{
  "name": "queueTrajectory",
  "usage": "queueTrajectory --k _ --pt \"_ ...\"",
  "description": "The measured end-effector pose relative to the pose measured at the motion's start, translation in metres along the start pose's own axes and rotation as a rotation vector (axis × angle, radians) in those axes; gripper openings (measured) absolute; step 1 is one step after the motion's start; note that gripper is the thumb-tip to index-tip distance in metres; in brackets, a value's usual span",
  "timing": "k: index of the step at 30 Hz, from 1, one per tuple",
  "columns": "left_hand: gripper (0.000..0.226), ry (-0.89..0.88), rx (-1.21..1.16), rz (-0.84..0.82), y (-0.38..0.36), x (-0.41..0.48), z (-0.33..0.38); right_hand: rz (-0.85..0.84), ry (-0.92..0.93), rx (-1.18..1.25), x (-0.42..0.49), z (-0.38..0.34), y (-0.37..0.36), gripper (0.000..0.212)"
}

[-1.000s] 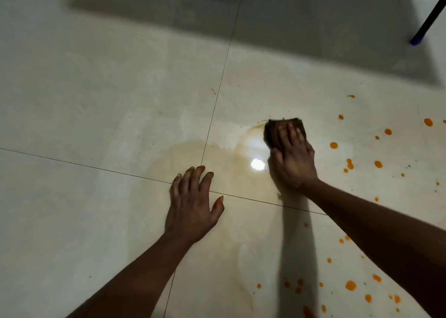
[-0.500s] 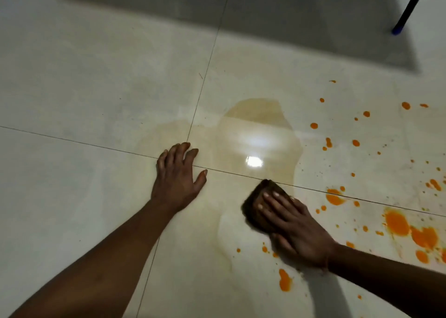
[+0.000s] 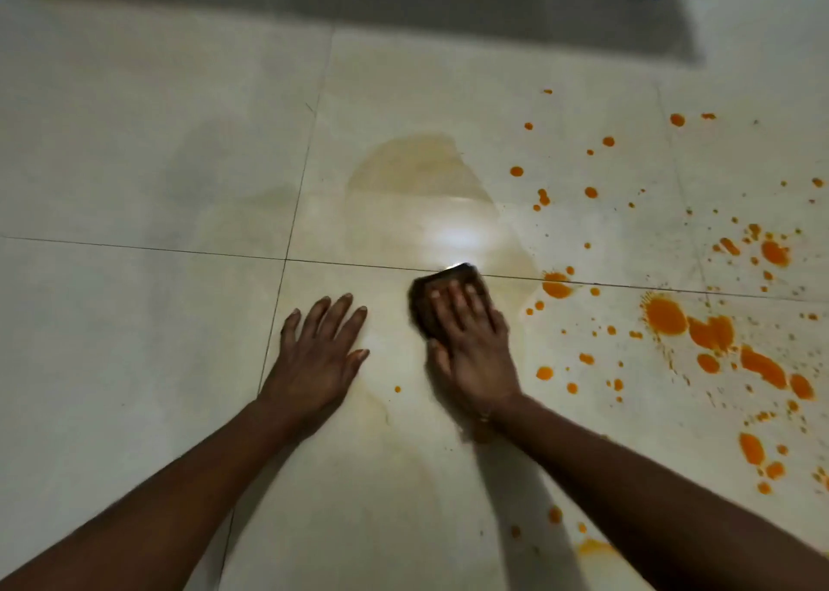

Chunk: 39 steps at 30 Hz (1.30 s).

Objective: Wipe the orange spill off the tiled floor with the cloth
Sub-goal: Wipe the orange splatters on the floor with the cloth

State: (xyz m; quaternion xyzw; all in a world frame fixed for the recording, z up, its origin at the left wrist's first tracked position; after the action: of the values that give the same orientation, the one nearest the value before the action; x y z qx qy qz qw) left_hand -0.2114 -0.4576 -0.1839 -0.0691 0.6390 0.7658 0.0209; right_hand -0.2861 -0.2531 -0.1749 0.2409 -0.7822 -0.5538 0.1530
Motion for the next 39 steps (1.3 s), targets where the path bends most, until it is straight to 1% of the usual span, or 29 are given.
queueTrajectory --k 2,3,4,5,6,7,8,9,10,12,13,14,15,17,18,19,20,22,23,24,25,28,29,30,32,33,34,37,39 --pt "0.062 -0.019 0.012 -0.039 0.000 0.002 -0.002 -0.076 0.328 0.006 -0.066 -0.038 -0.020 0.067" --pt "0.065 -0.028 0.016 -0.065 0.001 0.003 -0.001 -0.145 0.485 -0.023 -0.098 -0.032 -0.013 0.068" --pt "0.066 -0.026 0.017 -0.091 0.003 0.005 0.001 -0.150 0.554 -0.027 -0.109 -0.012 0.000 0.069" --pt "0.064 -0.022 0.026 -0.111 0.005 0.005 0.002 -0.119 0.527 -0.059 -0.103 0.009 0.008 0.070" --pt "0.060 -0.023 0.039 -0.123 0.006 0.005 0.004 -0.073 0.399 -0.085 -0.082 0.030 0.016 0.070" --pt "0.057 -0.026 0.047 -0.133 0.008 0.005 0.006 0.007 0.184 -0.077 -0.052 0.047 0.025 0.069" --pt "0.056 -0.025 0.049 -0.140 0.008 0.006 0.006 0.031 -0.031 -0.038 -0.028 0.049 0.029 0.069" --pt "0.057 -0.024 0.048 -0.143 0.009 0.006 0.005 0.051 -0.108 -0.022 -0.022 0.038 0.021 0.070" --pt "0.057 -0.026 0.046 -0.148 0.010 0.007 0.004 0.032 -0.050 -0.010 -0.033 0.018 0.010 0.071" --pt "0.057 -0.028 0.052 -0.160 0.013 0.009 0.005 -0.089 0.284 -0.044 -0.098 -0.016 -0.011 0.071" --pt "0.057 -0.030 0.060 -0.180 0.013 0.009 0.005 -0.156 0.412 -0.067 -0.128 -0.010 -0.004 0.070" --pt "0.057 -0.030 0.063 -0.197 0.013 0.012 0.006 -0.150 0.442 -0.065 -0.142 0.012 0.006 0.070" --pt "0.058 -0.030 0.059 -0.206 0.014 0.012 0.007 -0.111 0.373 -0.083 -0.137 0.037 0.013 0.070" --pt "0.058 -0.031 0.049 -0.179 0.017 0.013 0.009 0.003 -0.002 -0.101 -0.091 0.078 0.033 0.070" --pt "0.058 -0.025 0.054 -0.162 0.017 0.014 0.009 0.011 -0.187 -0.069 -0.069 0.081 0.037 0.070" --pt "0.057 -0.023 0.070 -0.150 0.016 0.015 0.012 0.037 -0.249 -0.058 -0.064 0.071 0.031 0.071" --pt "0.057 -0.020 0.097 -0.146 0.016 0.016 0.013 0.016 -0.196 -0.050 -0.073 0.050 0.021 0.071" --pt "0.056 -0.021 0.159 -0.128 0.017 0.017 0.016 -0.070 0.128 -0.045 -0.135 0.010 0.000 0.072" --pt "0.056 -0.028 0.182 -0.110 0.018 0.019 0.018 -0.143 0.254 -0.074 -0.168 0.011 0.002 0.072" --pt "0.056 -0.032 0.196 -0.086 0.020 0.022 0.020 -0.153 0.303 -0.085 -0.182 0.026 0.011 0.072" --pt "0.057 -0.041 0.211 -0.076 0.021 0.023 0.023 -0.119 0.275 -0.118 -0.181 0.045 0.014 0.072" --pt "0.068 -0.040 0.273 -0.086 0.024 0.032 0.030 -0.012 -0.168 -0.127 -0.116 0.078 0.028 0.069" --pt "0.072 -0.066 0.284 -0.090 0.025 0.036 0.035 0.019 -0.206 -0.109 -0.107 0.069 0.025 0.069" --pt "0.075 -0.120 0.288 -0.102 0.026 0.040 0.041 0.002 -0.126 -0.102 -0.112 0.051 0.018 0.068" --pt "0.077 -0.234 0.242 -0.181 0.027 0.047 0.046 -0.113 0.233 -0.101 -0.159 0.011 -0.002 0.065" --pt "0.078 -0.266 0.211 -0.229 0.027 0.050 0.047 -0.203 0.363 -0.099 -0.187 0.008 -0.001 0.064" --pt "0.078 -0.271 0.185 -0.260 0.028 0.054 0.047 -0.271 0.438 -0.096 -0.199 0.016 0.009 0.063" --pt "0.081 -0.235 0.161 -0.293 0.028 0.056 0.046 -0.336 0.559 -0.203 -0.185 0.049 0.028 0.061" --pt "0.081 -0.210 0.141 -0.295 0.029 0.056 0.048 -0.414 0.506 -0.261 -0.167 0.058 0.033 0.061"
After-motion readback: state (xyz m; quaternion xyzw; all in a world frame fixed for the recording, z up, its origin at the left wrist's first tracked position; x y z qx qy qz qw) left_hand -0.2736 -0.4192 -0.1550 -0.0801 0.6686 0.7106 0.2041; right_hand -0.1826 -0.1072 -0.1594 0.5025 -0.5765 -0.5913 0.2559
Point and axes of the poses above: each hand's wrist, its own x-axis towards the middle knuckle, its own y-axis out of the back of the hand, z = x × y, the point moved 5 cm from there along x, towards the middle knuckle, and after that the axes turned 6 degrees about z, right-handed, at the moved point
